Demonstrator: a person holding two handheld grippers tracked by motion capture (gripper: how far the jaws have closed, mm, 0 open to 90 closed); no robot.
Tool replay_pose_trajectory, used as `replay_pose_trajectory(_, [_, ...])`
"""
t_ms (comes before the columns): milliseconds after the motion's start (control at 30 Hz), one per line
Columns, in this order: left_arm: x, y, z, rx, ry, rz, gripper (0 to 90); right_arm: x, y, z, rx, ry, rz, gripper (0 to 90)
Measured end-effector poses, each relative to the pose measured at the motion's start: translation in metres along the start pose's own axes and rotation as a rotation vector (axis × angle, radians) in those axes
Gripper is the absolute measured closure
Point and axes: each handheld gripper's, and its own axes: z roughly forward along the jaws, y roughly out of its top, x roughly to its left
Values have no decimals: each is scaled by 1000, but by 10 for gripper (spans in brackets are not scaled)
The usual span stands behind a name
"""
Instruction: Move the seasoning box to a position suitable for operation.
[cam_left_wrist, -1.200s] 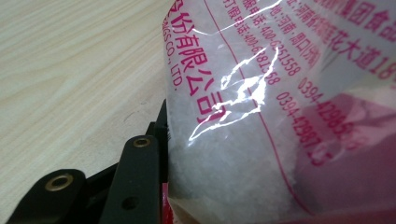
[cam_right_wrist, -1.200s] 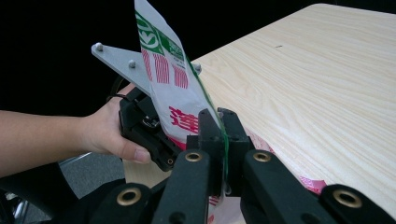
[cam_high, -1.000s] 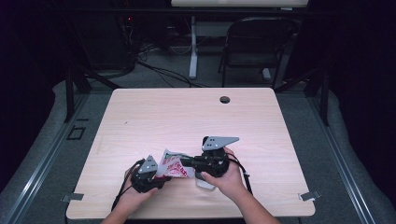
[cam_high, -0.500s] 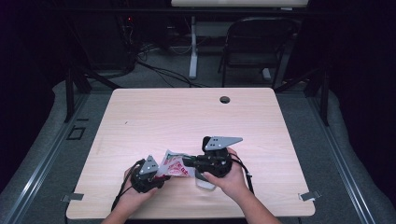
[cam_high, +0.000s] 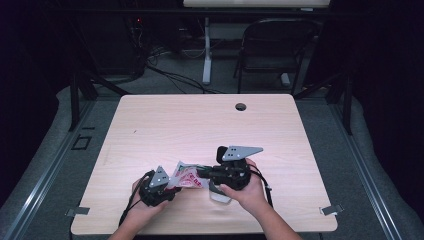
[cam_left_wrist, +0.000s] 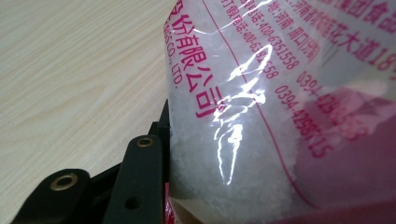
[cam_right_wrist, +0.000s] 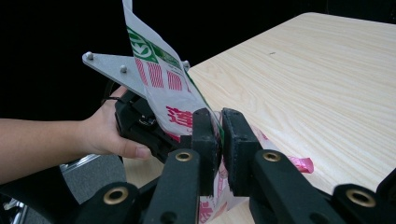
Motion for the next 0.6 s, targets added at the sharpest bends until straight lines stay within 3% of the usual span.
replay_pose_trajectory(300, [-2, 7, -4, -12, 25, 7, 649, 2, 1, -5, -9, -2, -10, 884])
replay_pose_trajectory(600, [-4, 16, -4, -6, 82, 32, 650, 0, -2, -11, -19, -12, -21, 899])
